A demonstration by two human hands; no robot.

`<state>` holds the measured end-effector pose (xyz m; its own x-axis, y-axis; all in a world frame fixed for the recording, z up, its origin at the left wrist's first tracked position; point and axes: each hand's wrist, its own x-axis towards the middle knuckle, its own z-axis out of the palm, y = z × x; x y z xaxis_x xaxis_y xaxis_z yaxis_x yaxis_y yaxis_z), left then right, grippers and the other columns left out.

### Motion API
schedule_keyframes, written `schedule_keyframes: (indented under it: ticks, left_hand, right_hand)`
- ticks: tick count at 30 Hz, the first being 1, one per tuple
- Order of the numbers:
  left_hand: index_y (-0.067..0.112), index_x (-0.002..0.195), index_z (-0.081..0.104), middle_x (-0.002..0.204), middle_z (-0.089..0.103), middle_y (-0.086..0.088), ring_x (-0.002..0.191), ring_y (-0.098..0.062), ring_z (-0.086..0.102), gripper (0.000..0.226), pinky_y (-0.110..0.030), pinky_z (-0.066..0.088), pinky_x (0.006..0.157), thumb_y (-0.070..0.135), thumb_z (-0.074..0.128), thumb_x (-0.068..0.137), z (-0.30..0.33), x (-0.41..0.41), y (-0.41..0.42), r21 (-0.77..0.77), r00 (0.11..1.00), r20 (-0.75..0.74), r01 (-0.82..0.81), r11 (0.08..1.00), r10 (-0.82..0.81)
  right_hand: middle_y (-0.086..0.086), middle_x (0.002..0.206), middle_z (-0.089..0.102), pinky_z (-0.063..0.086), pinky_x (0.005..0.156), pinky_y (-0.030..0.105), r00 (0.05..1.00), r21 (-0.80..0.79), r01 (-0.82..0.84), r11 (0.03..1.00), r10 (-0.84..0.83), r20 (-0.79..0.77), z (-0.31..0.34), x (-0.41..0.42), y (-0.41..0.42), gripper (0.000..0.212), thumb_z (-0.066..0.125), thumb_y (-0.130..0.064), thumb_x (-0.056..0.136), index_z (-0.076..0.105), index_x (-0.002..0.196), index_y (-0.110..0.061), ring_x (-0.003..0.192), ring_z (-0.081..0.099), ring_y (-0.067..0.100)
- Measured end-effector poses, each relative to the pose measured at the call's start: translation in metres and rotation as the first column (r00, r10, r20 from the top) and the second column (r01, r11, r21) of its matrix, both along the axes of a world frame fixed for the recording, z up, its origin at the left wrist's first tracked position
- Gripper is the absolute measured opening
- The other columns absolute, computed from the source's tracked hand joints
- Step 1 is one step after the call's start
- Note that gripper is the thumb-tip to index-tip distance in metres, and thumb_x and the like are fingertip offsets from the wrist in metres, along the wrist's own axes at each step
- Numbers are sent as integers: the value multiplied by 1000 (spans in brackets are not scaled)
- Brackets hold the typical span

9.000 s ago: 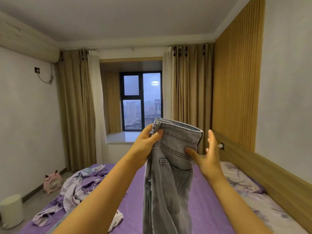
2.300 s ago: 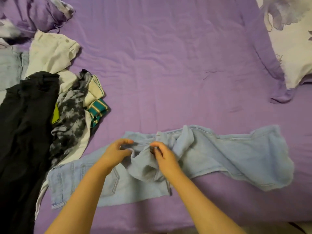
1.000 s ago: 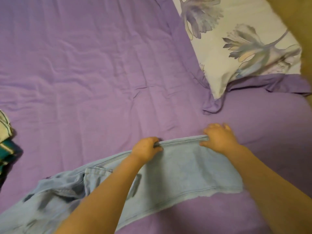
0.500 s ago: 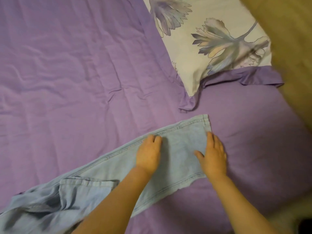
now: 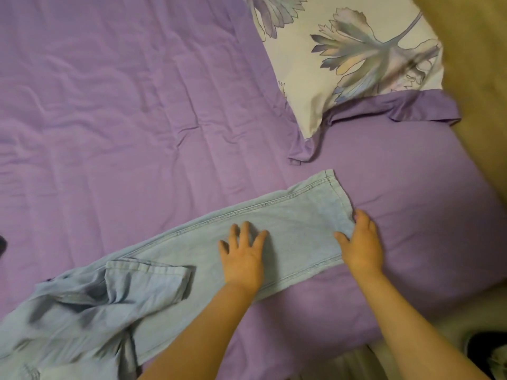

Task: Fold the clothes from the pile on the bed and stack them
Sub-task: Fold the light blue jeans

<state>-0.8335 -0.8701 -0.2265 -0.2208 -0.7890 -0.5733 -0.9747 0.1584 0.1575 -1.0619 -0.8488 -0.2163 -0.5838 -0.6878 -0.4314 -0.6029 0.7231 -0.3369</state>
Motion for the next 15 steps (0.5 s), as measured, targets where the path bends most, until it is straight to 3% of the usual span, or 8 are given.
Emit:
schedule_keyframes:
  ticks: [3,6,8,10,12,15]
  left_hand:
    - [34,152,-5,157,-24,-11,145,-35,-18,74,-58,6,115,38,45,97,1,18,14,101,993,89,-92,991,83]
    - [30,153,-1,158,-23,-10,145,-34,-18,73,-56,6,117,32,45,97,7,30,27,161,995,51,-98,982,91]
    - [28,153,11,160,-15,-7,147,-30,-11,67,-51,10,118,22,43,95,13,40,30,175,998,-6,-59,983,61]
    - [25,149,28,160,5,-4,146,-25,8,58,-41,21,116,20,43,94,21,54,28,156,996,-76,-24,988,36]
    - [21,141,43,151,31,-4,136,-21,30,47,-31,31,107,19,43,93,31,73,25,70,990,-130,-45,997,53]
    - [19,130,53,132,50,-4,121,-22,44,38,-31,37,95,16,43,93,44,113,20,-79,979,-121,-172,982,162]
  right_hand:
    - [23,139,46,37,100,50,916,1,-291,957,278,-290,5,21,7,83,81,-9,67,43,141,-9,127,44,40]
    - [21,130,57,42,98,55,712,-54,-643,764,571,-409,-1,43,20,68,86,-1,54,67,118,-10,121,54,40]
    - [15,123,64,50,90,49,641,0,-733,680,692,-331,-4,51,27,57,88,-5,55,72,109,-12,114,61,33]
    - [12,137,54,41,99,45,737,114,-641,759,651,-185,-1,65,27,48,75,-10,75,66,122,-16,128,49,30]
    - [9,149,38,27,108,40,779,197,-583,788,611,-137,1,88,20,43,58,-19,89,56,132,-16,140,30,27]
    - [8,147,40,25,110,33,726,35,-687,725,687,15,1,143,8,43,54,-19,90,52,133,-14,137,33,25]
